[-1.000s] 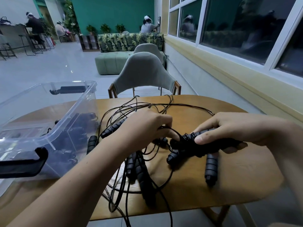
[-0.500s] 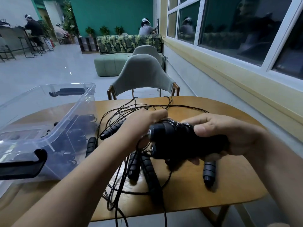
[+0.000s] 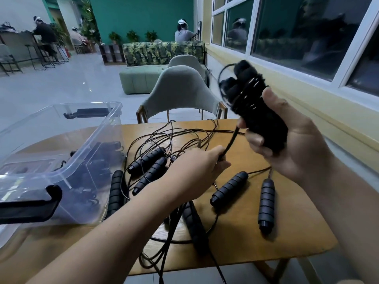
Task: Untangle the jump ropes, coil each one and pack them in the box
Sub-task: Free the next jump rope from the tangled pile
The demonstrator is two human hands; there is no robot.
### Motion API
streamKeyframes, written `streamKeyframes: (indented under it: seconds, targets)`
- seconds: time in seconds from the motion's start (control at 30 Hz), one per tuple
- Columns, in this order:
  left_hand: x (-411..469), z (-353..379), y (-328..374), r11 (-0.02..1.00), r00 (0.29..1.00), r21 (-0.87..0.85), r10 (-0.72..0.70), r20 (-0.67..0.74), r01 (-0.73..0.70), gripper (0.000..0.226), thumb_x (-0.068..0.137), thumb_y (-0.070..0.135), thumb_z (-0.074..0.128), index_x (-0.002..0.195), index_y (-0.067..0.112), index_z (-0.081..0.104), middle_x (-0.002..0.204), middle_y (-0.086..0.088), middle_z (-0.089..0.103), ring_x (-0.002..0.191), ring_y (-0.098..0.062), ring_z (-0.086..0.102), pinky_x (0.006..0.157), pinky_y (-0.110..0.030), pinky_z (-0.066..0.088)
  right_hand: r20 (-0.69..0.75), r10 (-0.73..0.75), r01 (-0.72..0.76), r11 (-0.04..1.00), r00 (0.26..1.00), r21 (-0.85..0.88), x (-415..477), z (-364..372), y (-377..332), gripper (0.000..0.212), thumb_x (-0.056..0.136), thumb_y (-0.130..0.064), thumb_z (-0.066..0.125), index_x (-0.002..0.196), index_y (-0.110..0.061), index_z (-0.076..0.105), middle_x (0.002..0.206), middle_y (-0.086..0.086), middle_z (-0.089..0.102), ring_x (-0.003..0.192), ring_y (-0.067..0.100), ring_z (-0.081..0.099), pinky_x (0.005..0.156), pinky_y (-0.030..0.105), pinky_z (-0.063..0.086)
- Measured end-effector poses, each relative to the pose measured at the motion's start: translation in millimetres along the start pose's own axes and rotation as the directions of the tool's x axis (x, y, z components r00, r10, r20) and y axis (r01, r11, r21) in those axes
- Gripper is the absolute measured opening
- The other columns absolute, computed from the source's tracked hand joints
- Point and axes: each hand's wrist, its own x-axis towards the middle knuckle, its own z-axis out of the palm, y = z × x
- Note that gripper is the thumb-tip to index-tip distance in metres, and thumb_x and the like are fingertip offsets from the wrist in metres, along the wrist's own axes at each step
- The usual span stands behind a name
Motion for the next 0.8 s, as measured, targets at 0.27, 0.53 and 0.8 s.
streamKeyframes:
  seconds: [0.27,0.53,0.8]
  targets:
    - [-1.0,-8.8,4.0,0.993,0.998,0.107,0.06,-0.034,-0.056,0.028,0.108,0.045,0.052,0.098,0.019,0.052,0.077,-0.005,0.069,0.067,-0.029,0.062,0.06,-0.045,0.054,-0.289,0.03,-0.133,0.93,0.957,-0.342,2.0,-30.3,1.8,0.047,0.095,-0.046,0.073,0.133,-0.019,0.063,0.094,0.026,0.073,0.059,0.027,0.053,0.042,0.029,0.032]
    - [-0.8,-25.3,-3.0,0.974,0.975,0.158,0.181,-0.131,-0.159,0.018,0.101,0.043,0.066,0.098,0.026,0.067,0.075,0.01,0.063,0.071,-0.022,0.056,0.06,-0.038,0.045,-0.235,0.24,-0.33,0.534,0.942,-0.778,-5.0,-18.5,11.2,0.034,0.095,-0.054,0.072,0.129,-0.046,0.071,0.081,0.004,0.079,0.055,0.017,0.059,0.043,0.019,0.039]
    - [-4.4,-40.2,-9.3,0.979,0.976,0.068,0.196,-0.09,-0.19,0.024,0.093,0.054,0.071,0.091,0.03,0.069,0.076,0.011,0.065,0.073,-0.009,0.051,0.062,-0.034,0.044,-0.034,0.682,-0.411,0.399,0.73,-0.819,-10.6,-7.2,-9.3,0.062,0.098,-0.073,0.048,0.104,-0.022,0.082,0.09,0.015,0.079,0.063,0.026,0.059,0.05,0.031,0.037]
